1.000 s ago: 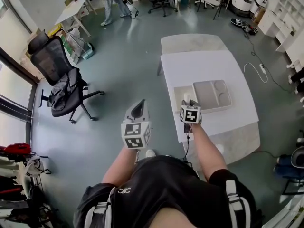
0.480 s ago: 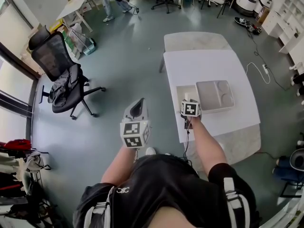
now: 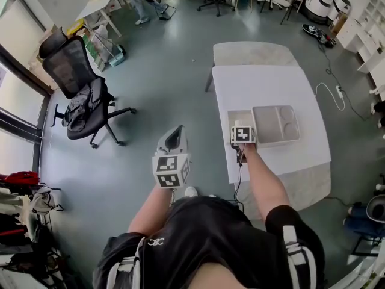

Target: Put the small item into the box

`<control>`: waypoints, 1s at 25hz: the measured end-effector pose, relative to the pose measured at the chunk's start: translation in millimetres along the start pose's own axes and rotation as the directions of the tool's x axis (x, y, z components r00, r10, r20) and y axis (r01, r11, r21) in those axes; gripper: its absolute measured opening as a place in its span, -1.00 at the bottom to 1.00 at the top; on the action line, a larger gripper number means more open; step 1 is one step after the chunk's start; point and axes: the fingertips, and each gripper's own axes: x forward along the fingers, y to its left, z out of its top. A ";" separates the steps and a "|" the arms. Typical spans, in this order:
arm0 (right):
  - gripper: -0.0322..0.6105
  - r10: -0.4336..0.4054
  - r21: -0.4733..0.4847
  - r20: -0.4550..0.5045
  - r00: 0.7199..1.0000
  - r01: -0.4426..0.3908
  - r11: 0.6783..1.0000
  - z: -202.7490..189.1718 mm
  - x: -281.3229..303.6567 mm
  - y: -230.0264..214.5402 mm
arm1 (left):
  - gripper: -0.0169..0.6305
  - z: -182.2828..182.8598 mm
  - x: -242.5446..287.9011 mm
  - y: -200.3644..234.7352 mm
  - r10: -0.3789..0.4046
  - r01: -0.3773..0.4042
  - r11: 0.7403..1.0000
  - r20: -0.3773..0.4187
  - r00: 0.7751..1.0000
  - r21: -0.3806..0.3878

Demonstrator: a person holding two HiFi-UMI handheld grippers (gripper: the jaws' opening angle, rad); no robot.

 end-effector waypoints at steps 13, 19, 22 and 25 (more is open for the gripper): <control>-0.48 -0.224 -0.113 -0.270 0.936 0.201 0.973 -28.0 -0.3 -35.5 | -0.93 -0.7 -6.7 6.3 0.002 -0.002 1.000 -0.003 1.000 -0.014; -0.38 -0.195 -0.104 -0.252 0.948 0.174 0.979 -23.6 -4.2 -23.5 | -0.93 -2.4 -11.5 9.9 -0.003 0.003 1.000 -0.006 1.000 -0.014; -0.37 -0.204 -0.092 -0.234 0.951 0.187 0.978 -21.5 -6.3 -26.1 | -0.93 -3.2 -11.6 11.2 -0.006 0.006 1.000 -0.006 1.000 -0.011; -0.37 -0.249 -0.063 -0.190 0.950 0.241 0.968 -18.4 -9.6 -37.6 | -0.93 -4.7 -11.7 11.6 -0.012 0.012 1.000 -0.005 1.000 -0.010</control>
